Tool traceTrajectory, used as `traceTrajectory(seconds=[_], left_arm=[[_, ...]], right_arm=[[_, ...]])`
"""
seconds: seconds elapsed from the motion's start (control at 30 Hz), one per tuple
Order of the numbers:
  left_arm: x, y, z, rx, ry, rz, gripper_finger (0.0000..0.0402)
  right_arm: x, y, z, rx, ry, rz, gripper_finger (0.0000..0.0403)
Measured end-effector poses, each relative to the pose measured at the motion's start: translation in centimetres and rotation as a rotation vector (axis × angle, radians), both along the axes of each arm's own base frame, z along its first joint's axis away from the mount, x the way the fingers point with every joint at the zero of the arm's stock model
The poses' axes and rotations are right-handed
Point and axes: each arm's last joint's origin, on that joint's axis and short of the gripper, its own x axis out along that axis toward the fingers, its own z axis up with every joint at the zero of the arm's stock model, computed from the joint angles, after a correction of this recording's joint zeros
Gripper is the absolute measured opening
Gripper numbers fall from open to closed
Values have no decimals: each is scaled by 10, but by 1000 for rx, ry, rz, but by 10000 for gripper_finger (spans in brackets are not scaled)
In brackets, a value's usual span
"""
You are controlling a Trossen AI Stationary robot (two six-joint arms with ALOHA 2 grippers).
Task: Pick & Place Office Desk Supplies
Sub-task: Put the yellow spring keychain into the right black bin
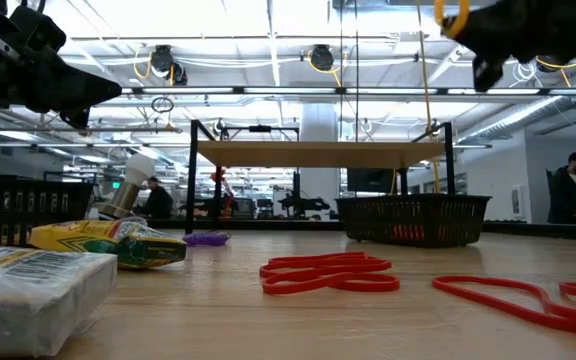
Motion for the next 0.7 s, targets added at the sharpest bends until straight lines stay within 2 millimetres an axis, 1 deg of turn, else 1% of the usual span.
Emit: traceTrajectory(seconds=[0.1,0.2,0.3,0.37,0.57,0.63,0.67,0.7], left_arm=[[0,0,0,0,0,0,26],[0,0,0,0,0,0,26],[0,0,0,0,0,0,26],[0,0,0,0,0,0,26],[0,0,0,2,0,1,26],[0,0,0,5,0,1,26],[0,0,0,7,0,1,26],[0,0,0,9,0,1,26]], right_arm=[[-9,-3,-15,25,-37,-9,4],[-14,-6,-26,36,-60,-18,4],[-17,-8,-33,46,-83,-28,4],[-18,-8,-30,53,-125,-32,4],[-17,-11,-30,67,-129,-53,4],[-17,-11,-30,55,-105,-57,4],[-15,-11,-25,41,-81,-60,4],[-13,-11,-16,30,-73,-62,4]])
